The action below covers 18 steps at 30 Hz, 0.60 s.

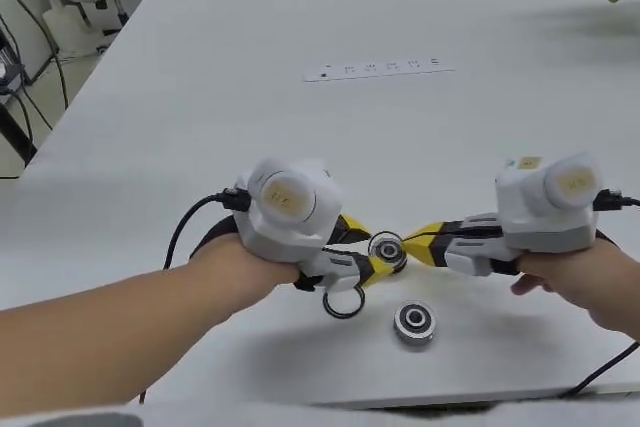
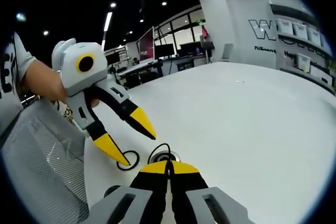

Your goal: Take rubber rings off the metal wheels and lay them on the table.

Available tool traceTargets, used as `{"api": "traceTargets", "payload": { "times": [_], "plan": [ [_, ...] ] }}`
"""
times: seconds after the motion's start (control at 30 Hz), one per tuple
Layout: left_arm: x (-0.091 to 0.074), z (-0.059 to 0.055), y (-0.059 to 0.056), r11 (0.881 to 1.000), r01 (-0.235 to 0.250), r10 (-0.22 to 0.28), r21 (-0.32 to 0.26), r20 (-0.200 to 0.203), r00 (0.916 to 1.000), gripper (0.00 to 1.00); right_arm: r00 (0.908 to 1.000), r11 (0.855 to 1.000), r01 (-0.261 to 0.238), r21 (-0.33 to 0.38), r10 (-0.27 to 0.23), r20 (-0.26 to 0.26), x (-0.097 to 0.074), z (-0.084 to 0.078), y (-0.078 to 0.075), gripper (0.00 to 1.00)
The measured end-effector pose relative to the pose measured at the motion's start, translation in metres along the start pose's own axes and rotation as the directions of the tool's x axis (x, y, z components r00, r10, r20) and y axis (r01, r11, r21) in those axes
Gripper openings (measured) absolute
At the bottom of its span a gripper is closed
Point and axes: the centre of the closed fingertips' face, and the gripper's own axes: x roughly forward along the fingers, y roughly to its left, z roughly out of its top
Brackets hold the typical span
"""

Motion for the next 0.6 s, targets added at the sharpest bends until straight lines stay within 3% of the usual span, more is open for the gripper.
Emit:
{"api": "traceTargets", "payload": {
  "times": [0.3,0.6],
  "plan": [
    [-0.021,0.006,-0.004,1.0,0.003,-0.003,-0.022,0.035,0.9994,0.36,0.9997,1.0,0.016,0.015,-0.016,0.018,-0.004,0.006,-0.005,0.0],
    [-0.046,0.009,0.002,0.998,-0.029,0.033,-0.048,0.077,0.9965,0.41,0.9995,1.0,0.01,0.02,-0.011,0.028,-0.007,0.012,-0.002,0.0]
  ]
}}
